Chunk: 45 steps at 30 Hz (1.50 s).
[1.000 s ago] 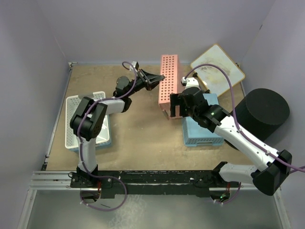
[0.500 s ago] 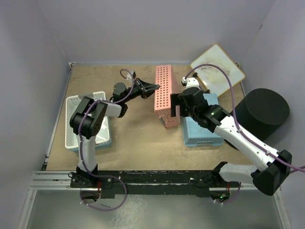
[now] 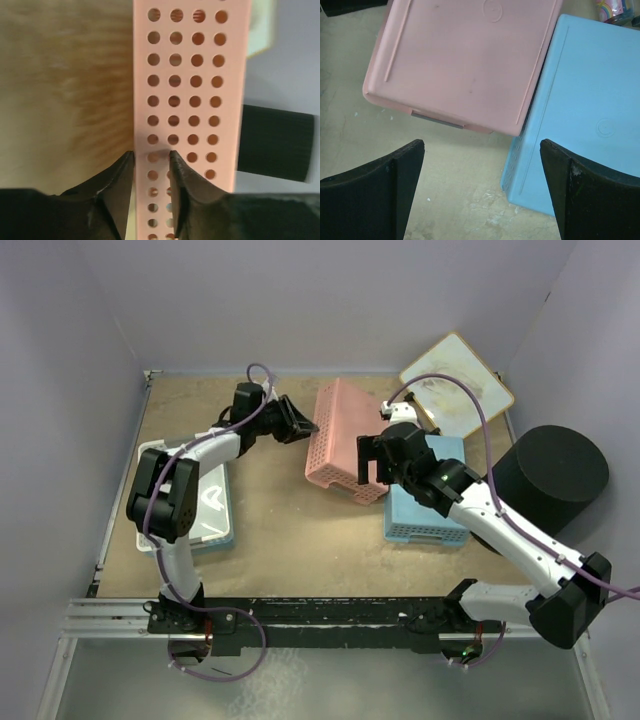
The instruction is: Turn the large container upside down
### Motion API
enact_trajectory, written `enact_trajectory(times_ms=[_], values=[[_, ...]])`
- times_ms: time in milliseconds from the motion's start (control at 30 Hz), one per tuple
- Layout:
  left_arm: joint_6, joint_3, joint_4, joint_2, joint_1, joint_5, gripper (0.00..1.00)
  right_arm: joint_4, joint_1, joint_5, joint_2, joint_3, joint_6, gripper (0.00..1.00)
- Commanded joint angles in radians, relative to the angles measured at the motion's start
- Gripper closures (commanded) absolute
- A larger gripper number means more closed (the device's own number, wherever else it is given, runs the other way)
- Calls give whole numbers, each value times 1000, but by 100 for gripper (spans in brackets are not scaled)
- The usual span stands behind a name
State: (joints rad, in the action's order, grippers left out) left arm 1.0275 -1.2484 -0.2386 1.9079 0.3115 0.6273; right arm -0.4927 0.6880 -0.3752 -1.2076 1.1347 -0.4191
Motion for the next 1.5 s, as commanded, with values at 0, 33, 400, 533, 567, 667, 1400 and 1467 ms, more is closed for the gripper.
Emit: enact_trajectory(times_ms=[0, 33, 400, 533, 567, 667, 1400, 1467], values=[[-407, -94, 605, -4, -2, -230, 63, 44, -2, 8, -16, 1, -8, 0], [-425, -108, 645, -6, -2, -265, 60, 49, -1, 16, -20, 0, -6, 0], [-562, -218, 933, -218, -2, -655, 50, 150, 24, 334, -129, -33, 158, 0], [-589, -156, 966, -380, -2, -822, 49, 163, 87, 414, -246, -26, 162, 0], [-590, -143, 974, -436, -1, -855, 49, 170, 94, 423, -273, -26, 157, 0], [-590, -113, 1010, -525, -3, -936, 49, 168, 97, 407, -359, -10, 149, 0], [-572, -29, 1038, -732, -2, -1040, 49, 229, 91, 305, -642, 400, 128, 0], [-599, -22, 1032, -741, -2, -991, 48, 245, 71, 221, -558, 320, 145, 0]])
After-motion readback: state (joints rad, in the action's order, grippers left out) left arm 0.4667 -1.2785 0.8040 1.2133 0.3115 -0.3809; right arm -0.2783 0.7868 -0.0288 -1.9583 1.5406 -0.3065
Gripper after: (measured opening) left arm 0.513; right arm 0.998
